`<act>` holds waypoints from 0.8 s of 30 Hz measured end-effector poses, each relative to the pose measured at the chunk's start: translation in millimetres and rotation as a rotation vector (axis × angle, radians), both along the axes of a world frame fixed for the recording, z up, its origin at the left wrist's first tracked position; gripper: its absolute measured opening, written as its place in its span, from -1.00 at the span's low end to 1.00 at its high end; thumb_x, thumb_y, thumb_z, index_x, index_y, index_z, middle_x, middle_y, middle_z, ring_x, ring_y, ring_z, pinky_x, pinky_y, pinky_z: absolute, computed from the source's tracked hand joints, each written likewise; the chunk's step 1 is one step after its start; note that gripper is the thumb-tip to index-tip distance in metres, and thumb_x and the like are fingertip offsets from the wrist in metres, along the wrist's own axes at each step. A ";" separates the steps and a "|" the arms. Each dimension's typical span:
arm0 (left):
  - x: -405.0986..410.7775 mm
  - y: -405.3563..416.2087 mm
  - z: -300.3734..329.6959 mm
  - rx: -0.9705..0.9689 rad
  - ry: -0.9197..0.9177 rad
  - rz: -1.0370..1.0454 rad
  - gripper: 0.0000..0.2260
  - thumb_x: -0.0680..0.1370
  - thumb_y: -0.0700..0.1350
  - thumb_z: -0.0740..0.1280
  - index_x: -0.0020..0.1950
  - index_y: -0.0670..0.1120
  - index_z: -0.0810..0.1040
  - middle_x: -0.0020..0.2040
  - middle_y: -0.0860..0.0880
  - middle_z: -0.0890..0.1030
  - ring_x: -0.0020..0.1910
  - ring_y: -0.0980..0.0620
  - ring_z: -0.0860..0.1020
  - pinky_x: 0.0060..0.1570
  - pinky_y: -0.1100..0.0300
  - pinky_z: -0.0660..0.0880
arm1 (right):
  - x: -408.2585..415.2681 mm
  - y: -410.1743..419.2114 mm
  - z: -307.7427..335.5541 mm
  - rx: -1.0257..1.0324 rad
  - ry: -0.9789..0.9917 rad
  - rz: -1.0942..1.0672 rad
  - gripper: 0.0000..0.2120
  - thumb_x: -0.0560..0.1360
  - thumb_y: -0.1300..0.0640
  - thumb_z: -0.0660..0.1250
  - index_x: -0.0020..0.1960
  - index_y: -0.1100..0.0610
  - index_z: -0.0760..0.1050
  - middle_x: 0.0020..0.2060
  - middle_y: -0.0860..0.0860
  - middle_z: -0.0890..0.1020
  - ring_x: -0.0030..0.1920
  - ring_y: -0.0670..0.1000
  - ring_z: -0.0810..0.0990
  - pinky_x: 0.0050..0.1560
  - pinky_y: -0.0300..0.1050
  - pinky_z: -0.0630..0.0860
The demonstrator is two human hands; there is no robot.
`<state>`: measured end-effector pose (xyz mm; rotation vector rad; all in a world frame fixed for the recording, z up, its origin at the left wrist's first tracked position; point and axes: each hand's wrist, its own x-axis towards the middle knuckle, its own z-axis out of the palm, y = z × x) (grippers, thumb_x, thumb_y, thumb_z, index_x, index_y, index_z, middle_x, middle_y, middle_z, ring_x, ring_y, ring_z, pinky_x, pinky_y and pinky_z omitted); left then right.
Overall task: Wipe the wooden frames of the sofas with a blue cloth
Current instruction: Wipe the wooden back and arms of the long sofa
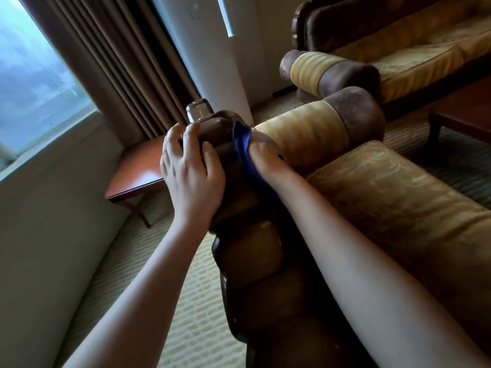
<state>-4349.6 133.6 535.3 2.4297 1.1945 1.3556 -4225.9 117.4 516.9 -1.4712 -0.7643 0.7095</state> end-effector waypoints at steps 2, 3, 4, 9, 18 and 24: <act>-0.8 0.3 0.4 -0.016 -0.004 -0.002 -0.48 0.50 0.07 -0.01 0.36 -0.10 0.43 0.39 -0.15 0.36 0.40 -0.10 0.30 0.38 0.03 0.18 | 5.9 -8.0 -16.1 -0.057 0.027 0.049 -0.69 0.65 0.13 0.07 0.22 0.26 0.49 -0.14 -0.06 0.60 -0.15 -0.12 0.58 -0.26 -0.40 0.41; -1.1 0.1 0.6 -0.021 -0.003 -0.008 -0.49 0.50 0.06 0.00 0.36 -0.09 0.43 0.39 -0.14 0.36 0.40 -0.10 0.30 0.39 0.02 0.18 | 4.0 -17.1 -26.6 -0.048 0.032 0.122 -0.67 0.65 0.17 0.02 0.28 0.30 0.43 -0.15 -0.07 0.52 -0.17 -0.14 0.50 -0.26 -0.41 0.38; -1.3 0.0 0.3 -0.021 -0.004 -0.015 -0.50 0.50 0.05 0.00 0.36 -0.09 0.43 0.39 -0.14 0.36 0.40 -0.10 0.31 0.39 0.01 0.18 | -0.5 -32.9 -31.5 -0.057 0.008 0.166 -0.67 0.66 0.19 -0.01 0.24 0.32 0.42 -0.19 -0.08 0.46 -0.21 -0.16 0.44 -0.24 -0.40 0.38; -1.7 1.4 -1.4 -0.014 -0.005 -0.015 -0.47 0.49 0.08 -0.03 0.36 -0.09 0.43 0.37 -0.13 0.39 0.37 -0.09 0.33 0.38 0.01 0.19 | -30.4 -85.3 -34.0 0.128 0.109 0.220 -0.64 0.65 0.27 -0.07 0.42 0.31 0.20 0.18 0.12 0.45 0.20 0.06 0.47 -0.06 -0.57 0.33; -0.9 0.4 -0.4 -0.009 -0.020 -0.021 -0.47 0.49 0.07 -0.02 0.36 -0.11 0.43 0.37 -0.12 0.39 0.37 -0.08 0.33 0.37 0.00 0.20 | -9.6 -18.2 13.7 0.137 0.091 0.156 -0.69 0.65 0.05 0.06 0.26 0.16 0.44 0.25 0.13 0.48 0.19 -0.05 0.46 0.28 -0.29 0.34; -2.2 1.5 -0.9 -0.035 -0.028 -0.031 -0.49 0.49 0.05 0.00 0.35 -0.09 0.43 0.36 -0.11 0.39 0.36 -0.08 0.34 0.36 -0.01 0.20 | -4.9 -36.9 -26.9 -0.080 0.142 0.162 -0.61 0.67 0.08 -0.04 0.39 0.21 0.31 0.30 0.14 0.45 0.28 0.01 0.42 0.16 -0.31 0.33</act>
